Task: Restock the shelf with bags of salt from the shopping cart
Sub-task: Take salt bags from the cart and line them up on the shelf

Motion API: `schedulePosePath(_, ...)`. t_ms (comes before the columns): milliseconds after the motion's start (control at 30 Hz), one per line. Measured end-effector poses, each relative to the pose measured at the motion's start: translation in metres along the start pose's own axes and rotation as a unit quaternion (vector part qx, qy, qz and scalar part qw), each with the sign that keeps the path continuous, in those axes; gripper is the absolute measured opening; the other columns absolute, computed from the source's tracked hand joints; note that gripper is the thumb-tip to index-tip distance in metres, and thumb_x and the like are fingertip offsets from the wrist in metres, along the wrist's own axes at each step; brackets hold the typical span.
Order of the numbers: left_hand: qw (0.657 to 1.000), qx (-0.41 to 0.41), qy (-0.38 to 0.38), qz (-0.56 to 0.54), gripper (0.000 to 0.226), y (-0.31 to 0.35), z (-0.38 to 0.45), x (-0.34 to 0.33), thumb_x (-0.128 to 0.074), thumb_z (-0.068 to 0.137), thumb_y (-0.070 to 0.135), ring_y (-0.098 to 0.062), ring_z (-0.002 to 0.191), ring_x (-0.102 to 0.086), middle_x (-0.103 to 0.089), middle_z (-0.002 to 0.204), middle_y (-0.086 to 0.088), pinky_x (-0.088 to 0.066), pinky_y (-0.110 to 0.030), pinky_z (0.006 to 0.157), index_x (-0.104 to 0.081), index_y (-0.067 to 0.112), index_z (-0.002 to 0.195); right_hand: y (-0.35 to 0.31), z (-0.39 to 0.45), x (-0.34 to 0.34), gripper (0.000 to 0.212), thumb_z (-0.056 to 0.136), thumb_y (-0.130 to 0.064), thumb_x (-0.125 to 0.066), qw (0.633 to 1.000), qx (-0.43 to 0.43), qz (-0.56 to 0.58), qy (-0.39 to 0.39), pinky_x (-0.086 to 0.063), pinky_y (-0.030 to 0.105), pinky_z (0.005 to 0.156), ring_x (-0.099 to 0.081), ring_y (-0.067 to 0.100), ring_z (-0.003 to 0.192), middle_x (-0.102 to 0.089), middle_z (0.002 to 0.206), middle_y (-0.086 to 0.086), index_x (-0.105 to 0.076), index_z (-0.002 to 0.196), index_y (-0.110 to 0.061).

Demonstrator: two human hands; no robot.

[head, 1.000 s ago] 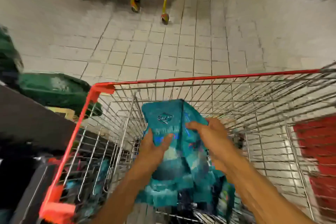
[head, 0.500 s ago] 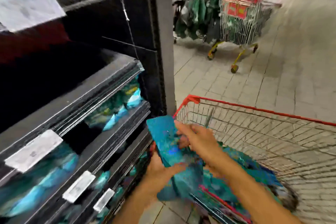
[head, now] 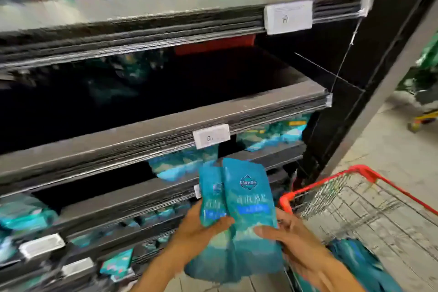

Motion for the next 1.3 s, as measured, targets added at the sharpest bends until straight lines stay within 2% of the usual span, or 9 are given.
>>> schedulePosePath(133,0.992,0.048,0.116,-0.018,0.041,-0.033,-0.018,0.071,-0.089,0.051,0.046,-0.010,0.082,-0.074,-0.077,0.087,0.008,-0.053,-0.017,0.063,-0.075,0.043,0.090,0.004,0.033,0.018,0.055,0.055,-0.010,-0.093,0.997,0.047,0.007,0.066,-0.058,0.047,0.084,-0.070,0.038,0.103,-0.073,0.111,0.016,-0.074,0.107,-0.016)
schedulePosePath(400,0.979,0.019,0.192,-0.070,0.039,-0.042,0.010,0.178,-0.080,0.066,0.025,-0.027,0.094,-0.073,-0.074,0.108,-0.012,-0.061,-0.034,0.070,-0.074,0.019,0.104,-0.032,0.144,0.044,0.032,0.073,0.001,-0.081,0.951,0.151,-0.129,0.238,-0.062,0.034,0.076,-0.073,0.014,0.078,-0.077,0.090,-0.002,-0.072,0.102,-0.010)
schedulePosePath(567,0.978,-0.014,0.205,-0.022,0.026,-0.028,0.049,0.208,-0.074,0.072,0.016,-0.013,0.089,-0.073,-0.076,0.101,-0.003,-0.058,-0.019,0.068,-0.074,0.012,0.098,-0.038,0.182,0.036,0.030,0.078,-0.002,-0.079,0.945,0.182,-0.119,0.244,-0.060,0.024,0.074,-0.071,0.009,0.081,-0.074,0.100,0.005,-0.069,0.105,-0.012)
schedulePosePath(667,0.979,-0.003,0.203,0.026,0.016,-0.021,0.059,0.213,-0.073,0.078,0.011,0.000,0.064,-0.069,-0.075,0.071,0.006,-0.052,-0.009,0.057,-0.067,-0.005,0.080,-0.047,0.193,0.031,0.031,0.078,-0.004,-0.080,0.945,0.197,-0.103,0.241,-0.060,0.029,0.080,-0.072,0.015,0.088,-0.075,0.103,0.005,-0.068,0.106,-0.009)
schedulePosePath(867,0.952,0.050,0.301,-0.040,0.024,-0.040,0.068,0.247,-0.071,0.085,0.011,-0.017,0.068,-0.061,-0.065,0.084,-0.019,-0.044,-0.022,0.070,-0.067,-0.013,0.084,-0.057,0.224,0.019,0.032,0.076,-0.002,-0.079,0.922,0.214,-0.161,0.278,-0.050,0.016,0.061,-0.058,-0.005,0.062,-0.063,0.076,-0.002,-0.053,0.076,-0.021)
schedulePosePath(967,0.936,0.030,0.345,-0.063,0.014,-0.033,0.072,0.257,-0.070,0.085,0.005,0.004,0.038,-0.052,-0.059,0.069,-0.002,-0.038,-0.008,0.041,-0.062,0.004,0.074,-0.050,0.244,0.015,0.030,0.078,0.003,-0.073,0.932,0.186,-0.165,0.263,-0.054,0.026,0.069,-0.064,0.005,0.075,-0.067,0.086,0.005,-0.056,0.081,-0.021)
schedulePosePath(1100,0.955,0.053,0.290,-0.015,0.034,-0.028,0.085,0.254,-0.083,0.060,0.035,0.002,0.069,-0.066,-0.074,0.084,0.007,-0.047,-0.014,0.071,-0.067,0.013,0.081,-0.041,0.262,0.011,0.027,0.078,0.005,-0.071,0.946,0.156,-0.167,0.232,-0.059,0.032,0.081,-0.071,0.008,0.091,-0.073,0.096,-0.003,-0.067,0.091,-0.018)
schedulePosePath(1200,0.951,0.128,0.274,0.065,0.071,-0.032,0.091,0.249,-0.081,0.026,0.067,-0.003,0.074,-0.064,-0.070,0.073,0.014,-0.046,-0.017,0.070,-0.068,0.018,0.076,-0.036,0.268,0.010,0.023,0.081,0.002,-0.072,0.948,0.146,-0.184,0.217,-0.054,0.014,0.069,-0.068,-0.005,0.078,-0.070,0.091,-0.010,-0.066,0.087,-0.019)
schedulePosePath(1300,0.946,0.151,0.255,0.135,0.067,-0.033,0.098,0.243,-0.080,0.029,0.072,-0.001,0.068,-0.062,-0.067,0.071,0.017,-0.044,-0.015,0.059,-0.069,0.023,0.074,-0.033,0.269,0.015,0.026,0.084,-0.003,-0.072,0.945,0.122,-0.213,0.216,-0.050,0.012,0.069,-0.063,0.001,0.084,-0.067,0.102,0.003,-0.061,0.108,-0.003)
Point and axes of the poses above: each hand's wrist, its own z-axis towards the middle knuckle, its own x-axis out of the back of the hand, y = z × x, the point moved 5 cm from there along z, towards the middle knuckle
